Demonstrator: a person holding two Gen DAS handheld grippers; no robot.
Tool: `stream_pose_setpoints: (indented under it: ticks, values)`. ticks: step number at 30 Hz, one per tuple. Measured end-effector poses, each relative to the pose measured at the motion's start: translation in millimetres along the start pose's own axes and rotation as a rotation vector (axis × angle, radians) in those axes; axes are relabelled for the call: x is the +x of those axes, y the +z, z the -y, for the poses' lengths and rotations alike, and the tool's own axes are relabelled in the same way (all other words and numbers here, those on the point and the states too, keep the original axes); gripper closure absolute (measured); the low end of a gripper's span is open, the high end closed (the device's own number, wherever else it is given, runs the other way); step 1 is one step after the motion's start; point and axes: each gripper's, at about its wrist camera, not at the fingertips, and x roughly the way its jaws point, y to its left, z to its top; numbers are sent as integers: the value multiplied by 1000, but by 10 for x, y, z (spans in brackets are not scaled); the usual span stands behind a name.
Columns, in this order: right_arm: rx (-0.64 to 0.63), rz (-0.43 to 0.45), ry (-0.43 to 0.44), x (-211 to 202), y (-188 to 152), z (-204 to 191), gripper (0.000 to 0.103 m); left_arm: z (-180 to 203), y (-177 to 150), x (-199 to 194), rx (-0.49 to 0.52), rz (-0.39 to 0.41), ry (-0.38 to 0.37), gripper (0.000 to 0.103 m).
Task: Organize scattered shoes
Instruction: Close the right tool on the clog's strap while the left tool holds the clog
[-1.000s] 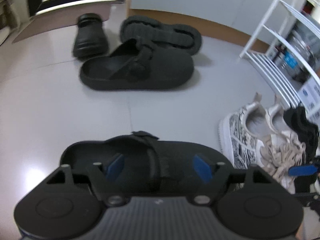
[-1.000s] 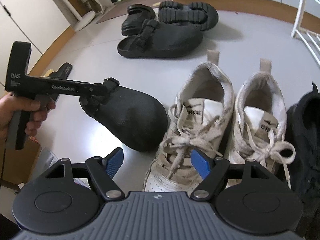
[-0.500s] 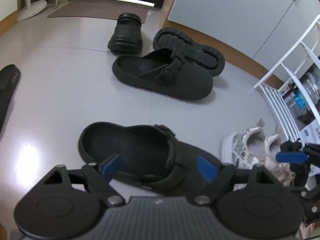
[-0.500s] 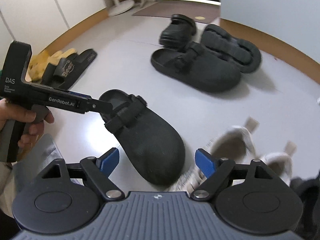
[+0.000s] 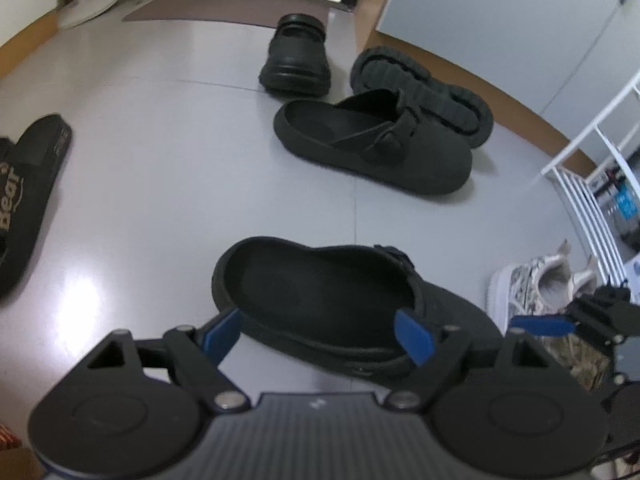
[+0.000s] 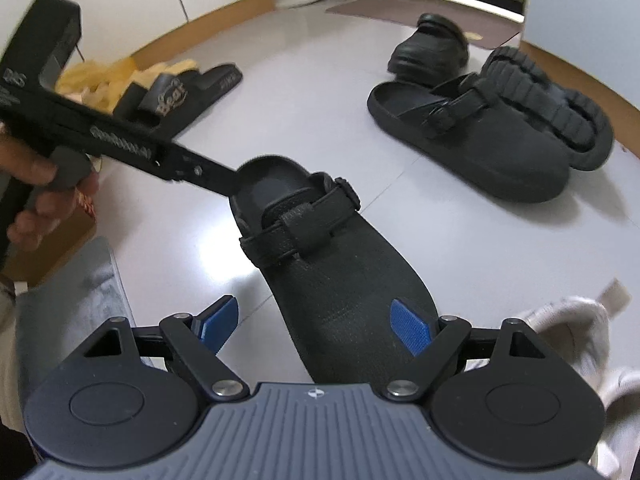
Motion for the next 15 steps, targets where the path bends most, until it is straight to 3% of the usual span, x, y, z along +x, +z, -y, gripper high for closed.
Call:
stream_pose_setpoints:
  ticks: [11,15]
  values:
    - [-145,-16,-20,375,250,-73,11,-125,-47,49,-25,-27,22,17]
    - [-166,-15,8,408,334,-24,4,-127,-56,67,-26,-36,22,17]
